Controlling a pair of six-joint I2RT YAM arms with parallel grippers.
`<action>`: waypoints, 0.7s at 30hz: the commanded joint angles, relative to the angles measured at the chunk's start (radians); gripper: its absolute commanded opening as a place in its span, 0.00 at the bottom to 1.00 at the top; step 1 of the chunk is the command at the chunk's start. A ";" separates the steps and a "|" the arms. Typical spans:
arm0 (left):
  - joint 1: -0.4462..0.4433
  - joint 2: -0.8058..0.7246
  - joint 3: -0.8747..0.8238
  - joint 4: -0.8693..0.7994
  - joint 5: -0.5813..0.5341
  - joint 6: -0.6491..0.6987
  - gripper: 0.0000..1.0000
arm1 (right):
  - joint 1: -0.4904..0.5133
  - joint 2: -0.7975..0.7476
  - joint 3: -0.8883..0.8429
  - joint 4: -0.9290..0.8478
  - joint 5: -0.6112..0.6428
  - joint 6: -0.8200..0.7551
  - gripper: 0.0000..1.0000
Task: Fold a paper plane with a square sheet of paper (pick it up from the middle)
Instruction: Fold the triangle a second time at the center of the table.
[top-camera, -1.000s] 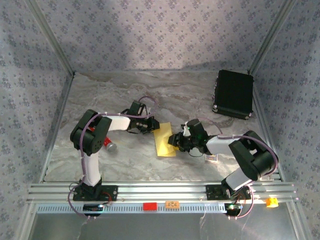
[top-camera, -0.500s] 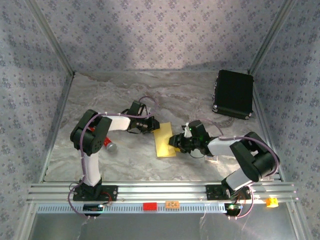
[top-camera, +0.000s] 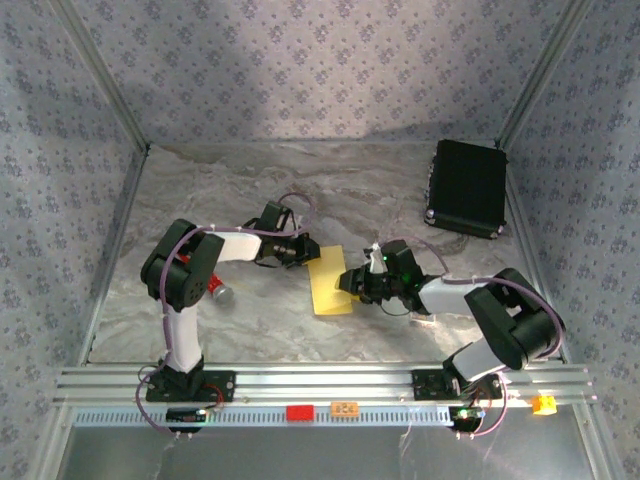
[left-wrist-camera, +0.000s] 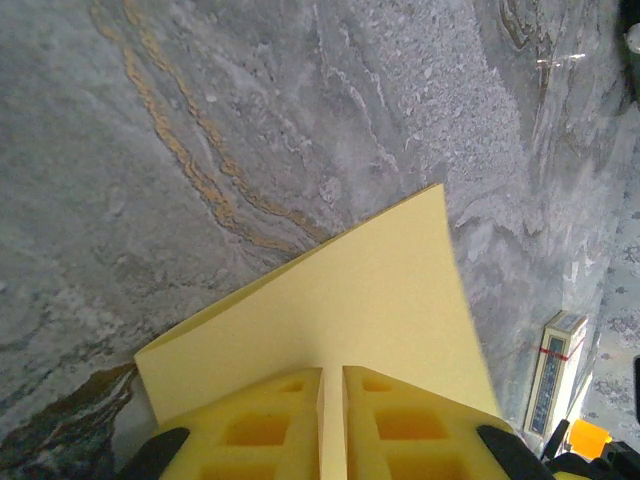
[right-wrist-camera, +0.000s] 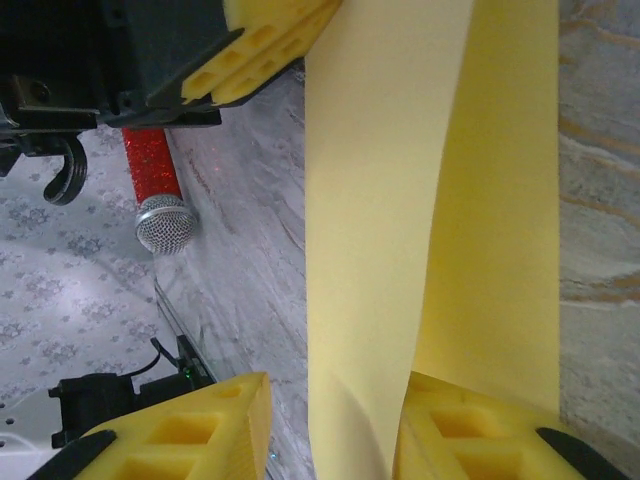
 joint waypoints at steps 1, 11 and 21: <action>-0.011 0.032 -0.006 -0.049 -0.024 0.003 0.13 | -0.007 0.013 0.012 0.032 -0.041 -0.006 0.36; -0.014 0.032 -0.004 -0.047 -0.024 0.001 0.13 | -0.026 0.037 0.009 0.049 -0.055 -0.016 0.36; -0.022 0.020 0.001 -0.045 -0.022 0.002 0.13 | -0.032 0.095 0.030 0.069 -0.053 -0.010 0.28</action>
